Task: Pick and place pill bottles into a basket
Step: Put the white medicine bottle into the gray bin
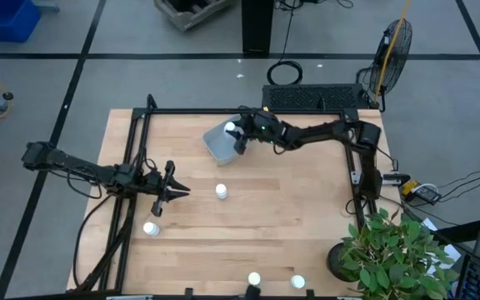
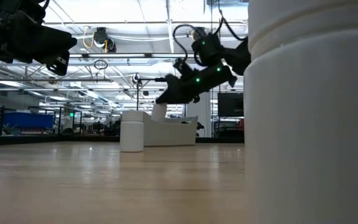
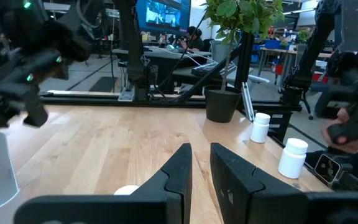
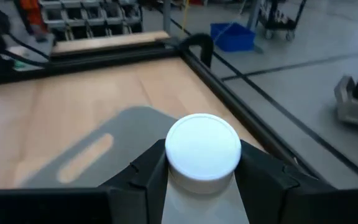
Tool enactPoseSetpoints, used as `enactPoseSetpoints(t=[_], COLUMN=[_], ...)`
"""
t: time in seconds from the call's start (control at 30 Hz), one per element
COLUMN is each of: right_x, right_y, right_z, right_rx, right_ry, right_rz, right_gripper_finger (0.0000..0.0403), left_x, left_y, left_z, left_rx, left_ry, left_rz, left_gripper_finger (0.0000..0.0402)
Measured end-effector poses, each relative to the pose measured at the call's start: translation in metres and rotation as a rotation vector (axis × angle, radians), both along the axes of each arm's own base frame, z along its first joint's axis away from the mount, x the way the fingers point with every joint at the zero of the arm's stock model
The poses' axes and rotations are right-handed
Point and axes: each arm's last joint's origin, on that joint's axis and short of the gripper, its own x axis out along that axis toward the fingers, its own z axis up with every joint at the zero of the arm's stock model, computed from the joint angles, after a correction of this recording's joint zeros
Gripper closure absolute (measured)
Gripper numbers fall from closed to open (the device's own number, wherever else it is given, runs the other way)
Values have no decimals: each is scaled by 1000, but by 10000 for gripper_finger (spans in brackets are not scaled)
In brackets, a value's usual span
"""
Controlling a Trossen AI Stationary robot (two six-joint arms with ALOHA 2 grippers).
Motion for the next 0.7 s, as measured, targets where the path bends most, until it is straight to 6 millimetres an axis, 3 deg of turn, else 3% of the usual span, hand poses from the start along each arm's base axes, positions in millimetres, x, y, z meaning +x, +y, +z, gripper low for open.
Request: enactPoseSetpoints(t=[0.23, 0.7], right_x=[2, -2], right_y=[-13, -22], right_z=[-22, -25], right_rx=[23, 57], right_ry=[44, 106], right_rz=[-31, -55], right_gripper_finger=[257, 249], left_x=[0, 0], left_y=[0, 0], left_z=[0, 0], left_rx=[0, 0], left_ry=[0, 0], left_rz=[0, 0], left_gripper_finger=[339, 339])
